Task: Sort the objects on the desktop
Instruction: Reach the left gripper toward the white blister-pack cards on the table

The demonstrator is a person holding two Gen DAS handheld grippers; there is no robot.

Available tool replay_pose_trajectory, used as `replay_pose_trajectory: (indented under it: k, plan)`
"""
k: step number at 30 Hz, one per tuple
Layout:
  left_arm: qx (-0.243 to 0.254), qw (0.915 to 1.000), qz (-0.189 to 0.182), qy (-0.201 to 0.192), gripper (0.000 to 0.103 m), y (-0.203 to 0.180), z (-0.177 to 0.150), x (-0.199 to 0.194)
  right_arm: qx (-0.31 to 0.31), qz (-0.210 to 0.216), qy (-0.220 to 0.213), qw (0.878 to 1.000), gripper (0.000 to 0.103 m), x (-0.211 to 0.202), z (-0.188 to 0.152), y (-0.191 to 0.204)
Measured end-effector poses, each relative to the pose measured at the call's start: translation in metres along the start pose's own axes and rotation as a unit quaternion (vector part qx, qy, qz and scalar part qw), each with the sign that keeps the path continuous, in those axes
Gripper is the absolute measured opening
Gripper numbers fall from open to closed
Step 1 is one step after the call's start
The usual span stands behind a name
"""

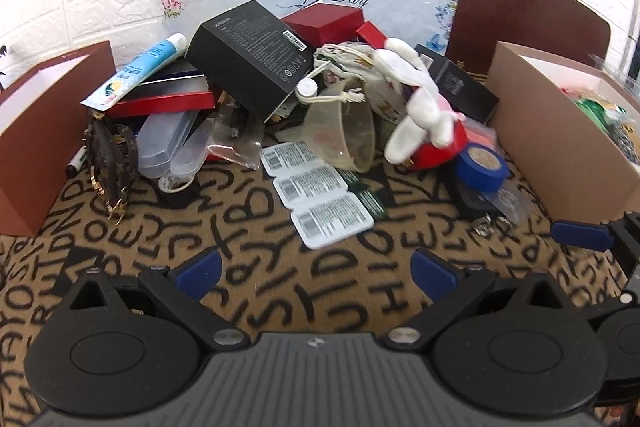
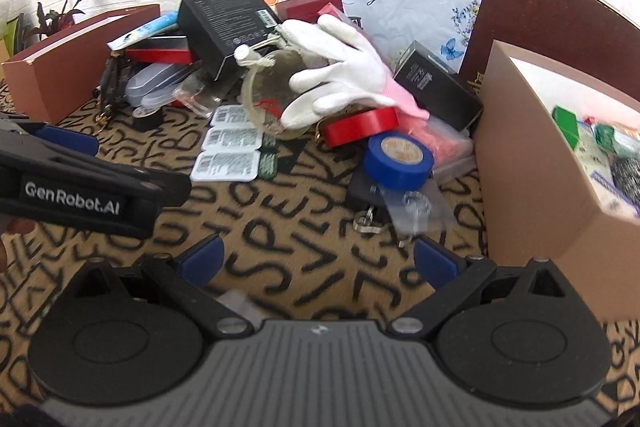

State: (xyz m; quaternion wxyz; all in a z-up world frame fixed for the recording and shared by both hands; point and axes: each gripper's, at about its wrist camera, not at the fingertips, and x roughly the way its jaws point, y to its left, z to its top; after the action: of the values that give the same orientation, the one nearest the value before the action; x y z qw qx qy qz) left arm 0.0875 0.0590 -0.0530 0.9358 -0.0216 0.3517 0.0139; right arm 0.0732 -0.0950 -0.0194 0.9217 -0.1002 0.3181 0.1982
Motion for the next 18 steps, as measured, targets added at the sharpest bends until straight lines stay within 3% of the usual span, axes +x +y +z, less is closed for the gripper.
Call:
replay_pose_trajectory:
  k: [5, 11, 15, 18]
  plan:
    - [-0.01, 0.9997, -0.021, 0.006, 0.095, 0.004, 0.014, 0.028, -0.009, -0.004, -0.019, 1.0, 0.099, 0.02, 0.013, -0.005]
    - [-0.027, 0.9988, -0.037, 0.019, 0.095, 0.008, 0.023, 0.053, -0.024, -0.011, -0.035, 0.999, 0.096, 0.035, 0.027, -0.011]
    - [-0.042, 0.9978, -0.043, 0.028, 0.095, 0.023, 0.025, 0.061, -0.029, 0.081, -0.036, 0.996, 0.096, 0.039, 0.029, -0.004]
    - [-0.052, 0.9962, -0.042, 0.056, 0.091, 0.032, 0.026, 0.077, -0.055, 0.103, -0.018, 0.993, 0.091, 0.056, 0.032, 0.012]
